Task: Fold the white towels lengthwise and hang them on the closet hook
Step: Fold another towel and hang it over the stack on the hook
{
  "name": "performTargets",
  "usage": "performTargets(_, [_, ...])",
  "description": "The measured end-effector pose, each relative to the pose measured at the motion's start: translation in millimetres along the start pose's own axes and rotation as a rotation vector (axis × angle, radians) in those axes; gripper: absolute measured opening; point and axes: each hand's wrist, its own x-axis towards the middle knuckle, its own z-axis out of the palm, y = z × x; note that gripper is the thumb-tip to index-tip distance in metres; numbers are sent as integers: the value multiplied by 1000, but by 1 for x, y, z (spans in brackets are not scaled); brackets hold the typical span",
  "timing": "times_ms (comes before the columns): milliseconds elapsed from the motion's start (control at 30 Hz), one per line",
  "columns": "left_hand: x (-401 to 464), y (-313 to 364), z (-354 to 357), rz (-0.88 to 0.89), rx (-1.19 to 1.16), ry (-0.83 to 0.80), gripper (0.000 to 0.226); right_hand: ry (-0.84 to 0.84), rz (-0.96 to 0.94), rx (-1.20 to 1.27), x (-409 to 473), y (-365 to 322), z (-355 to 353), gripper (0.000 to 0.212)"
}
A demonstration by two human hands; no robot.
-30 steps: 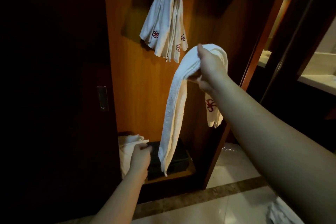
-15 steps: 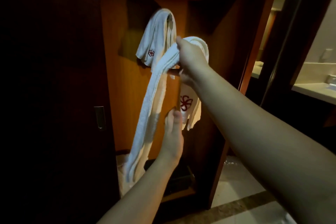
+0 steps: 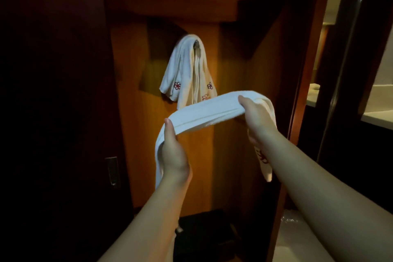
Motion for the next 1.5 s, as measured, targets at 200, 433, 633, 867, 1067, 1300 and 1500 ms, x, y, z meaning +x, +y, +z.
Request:
performTargets(200, [67, 4, 39, 47, 86, 73, 26, 36, -27, 48, 73, 14, -3, 14])
performTargets(433, [147, 18, 85, 143, -113, 0, 17, -102, -55, -4, 170, 7, 4, 22])
performTargets(633, [205, 36, 117, 207, -212, -179, 33, -268, -137, 15, 243, -16, 10, 27])
performTargets(867, [277, 58, 135, 304, 84, -335, 71, -477, -187, 34, 310, -45, 28, 78])
performTargets(1067, [349, 80, 133, 229, 294, -412, 89, -743, -220, -47, 373, -54, 46, 78])
performTargets(1300, [420, 86, 153, 285, 351, -435, 83, -712, -280, -18, 439, -65, 84, 96])
performTargets(1500, [478, 80, 160, 285, 400, -431, 89, -667, -277, 22, 489, -58, 114, 80])
